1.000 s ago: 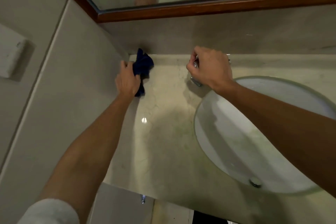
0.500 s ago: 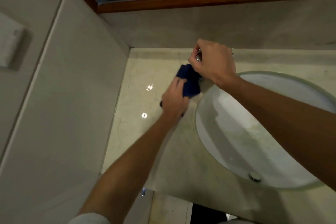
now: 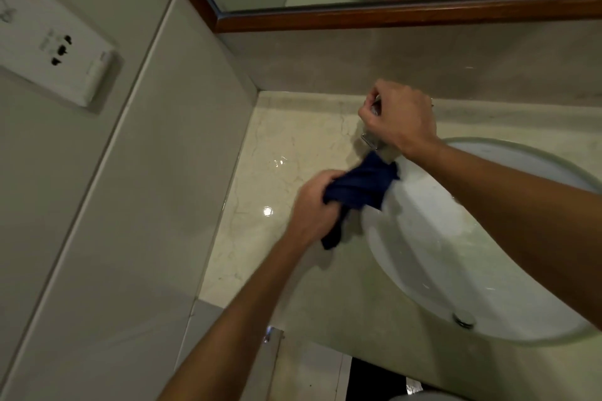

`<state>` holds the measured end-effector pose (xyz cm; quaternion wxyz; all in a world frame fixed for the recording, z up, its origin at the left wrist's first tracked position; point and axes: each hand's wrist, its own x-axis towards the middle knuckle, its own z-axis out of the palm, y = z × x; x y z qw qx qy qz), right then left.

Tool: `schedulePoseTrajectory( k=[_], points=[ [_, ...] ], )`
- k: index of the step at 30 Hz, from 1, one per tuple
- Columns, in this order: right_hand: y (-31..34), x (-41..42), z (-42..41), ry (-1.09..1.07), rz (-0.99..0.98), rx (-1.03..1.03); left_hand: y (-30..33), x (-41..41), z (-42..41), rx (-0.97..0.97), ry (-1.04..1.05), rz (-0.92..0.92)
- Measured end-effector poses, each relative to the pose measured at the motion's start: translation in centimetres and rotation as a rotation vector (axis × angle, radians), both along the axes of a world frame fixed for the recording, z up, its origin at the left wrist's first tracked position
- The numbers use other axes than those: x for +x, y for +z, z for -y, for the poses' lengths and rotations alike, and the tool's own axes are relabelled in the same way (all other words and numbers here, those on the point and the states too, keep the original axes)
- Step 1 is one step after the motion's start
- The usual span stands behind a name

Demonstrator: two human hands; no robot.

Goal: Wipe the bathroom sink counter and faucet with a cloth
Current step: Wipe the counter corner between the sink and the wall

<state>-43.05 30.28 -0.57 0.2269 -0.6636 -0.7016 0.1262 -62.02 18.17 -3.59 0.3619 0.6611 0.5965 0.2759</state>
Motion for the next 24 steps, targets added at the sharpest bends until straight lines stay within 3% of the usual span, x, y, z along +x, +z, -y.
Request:
schedulePoseTrajectory(
  k=[4, 7, 13, 20, 24],
  points=[
    [0.0, 0.0, 0.0, -0.008, 0.008, 0.007, 0.0, -6.6, -4.7, 0.092, 0.199, -0.298],
    [0.0, -0.1, -0.1, -0.012, 0.01, 0.001, -2.1, -9.7, -8.1, 0.067, 0.226, -0.494],
    [-0.4, -0.1, -0.2, -0.02, 0.029, 0.026, -6.3, -6.5, -7.0, 0.006, 0.175, -0.568],
    [-0.3, 0.0, -0.1, -0.008, 0.019, 0.022, -5.1, 0.8, 1.0, 0.054, 0.035, -0.374],
    [-0.3, 0.0, -0.1, 0.0, 0.017, 0.018, -1.1, -0.3, -0.8, -0.317, 0.195, 0.075]
  ],
)
